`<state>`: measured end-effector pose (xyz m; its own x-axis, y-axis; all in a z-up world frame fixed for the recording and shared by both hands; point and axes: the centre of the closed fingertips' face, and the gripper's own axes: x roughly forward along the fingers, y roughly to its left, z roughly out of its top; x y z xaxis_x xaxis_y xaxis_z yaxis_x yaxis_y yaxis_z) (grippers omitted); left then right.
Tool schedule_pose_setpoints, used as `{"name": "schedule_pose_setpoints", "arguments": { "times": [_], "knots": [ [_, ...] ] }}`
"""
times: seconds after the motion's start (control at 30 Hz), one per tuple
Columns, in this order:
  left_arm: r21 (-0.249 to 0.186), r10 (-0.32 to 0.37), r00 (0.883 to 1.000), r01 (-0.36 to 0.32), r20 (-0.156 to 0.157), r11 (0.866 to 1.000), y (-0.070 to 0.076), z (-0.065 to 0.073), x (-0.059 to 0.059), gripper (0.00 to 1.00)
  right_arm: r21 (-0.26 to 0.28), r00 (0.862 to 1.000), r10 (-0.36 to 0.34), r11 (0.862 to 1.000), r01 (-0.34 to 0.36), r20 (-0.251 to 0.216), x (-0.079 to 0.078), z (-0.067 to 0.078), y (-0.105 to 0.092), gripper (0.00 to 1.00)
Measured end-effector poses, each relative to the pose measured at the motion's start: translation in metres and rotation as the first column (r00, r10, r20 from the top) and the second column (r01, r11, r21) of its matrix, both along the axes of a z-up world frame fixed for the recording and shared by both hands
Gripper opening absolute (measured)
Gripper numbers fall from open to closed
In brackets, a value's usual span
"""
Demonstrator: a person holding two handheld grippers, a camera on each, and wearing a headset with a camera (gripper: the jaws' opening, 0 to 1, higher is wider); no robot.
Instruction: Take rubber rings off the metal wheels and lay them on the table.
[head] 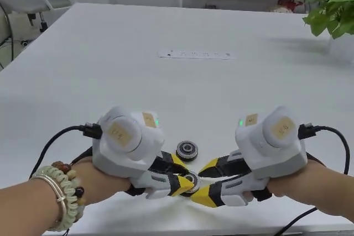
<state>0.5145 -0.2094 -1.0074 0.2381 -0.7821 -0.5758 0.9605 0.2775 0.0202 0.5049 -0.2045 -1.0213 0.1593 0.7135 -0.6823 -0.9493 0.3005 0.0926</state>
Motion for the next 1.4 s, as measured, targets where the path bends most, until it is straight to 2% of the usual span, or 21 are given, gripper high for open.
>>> {"name": "schedule_pose_setpoints", "arguments": {
  "times": [0.27, 0.37, 0.7, 0.93, 1.03, 1.13, 1.3, 1.4],
  "knots": [
    [-0.007, 0.009, 1.0, -0.009, 0.012, 1.0, -0.0009, -0.0002, 0.0015, 0.15, -0.012, 1.0, 0.008, 1.0, -0.008, 0.012, 0.0003, -0.0035, 0.0002, 0.25],
    [-0.014, 0.012, 1.0, -0.012, 0.008, 1.0, -0.001, 0.0001, 0.0016, 0.15, -0.013, 1.0, 0.001, 1.0, 0.0, 0.021, 0.0033, -0.0037, -0.0011, 0.21],
    [-0.028, 0.018, 1.0, -0.018, 0.005, 0.999, -0.0013, 0.0009, 0.0012, 0.15, -0.017, 0.999, 0.024, 1.0, -0.023, 0.036, 0.0031, -0.0032, -0.003, 0.2],
    [-0.033, 0.017, 1.0, -0.017, 0.007, 0.999, -0.0011, 0.0011, 0.001, 0.15, -0.018, 1.0, 0.014, 1.0, -0.014, 0.022, 0.0029, -0.0026, -0.0052, 0.17],
    [-0.033, 0.017, 1.0, -0.017, 0.007, 0.999, -0.0009, 0.001, 0.0011, 0.15, 0.002, 1.0, -0.005, 1.0, 0.005, -0.008, 0.002, -0.0017, -0.0035, 0.21],
    [-0.035, 0.018, 1.0, -0.018, 0.007, 0.999, -0.001, 0.0011, 0.001, 0.15, 0.008, 1.0, -0.003, 1.0, 0.003, 0.025, 0.0048, 0.0006, -0.0001, 0.26],
    [-0.037, 0.018, 1.0, -0.018, 0.007, 0.999, -0.0009, 0.0009, 0.0012, 0.15, 0.0, 0.999, 0.019, 1.0, -0.019, 0.042, 0.0045, -0.0003, 0.0, 0.23],
    [-0.039, 0.019, 1.0, -0.018, 0.006, 0.999, -0.001, 0.0008, 0.0012, 0.15, -0.018, 0.999, 0.022, 1.0, -0.022, 0.031, 0.0036, -0.0024, -0.0047, 0.19]
  ]
}}
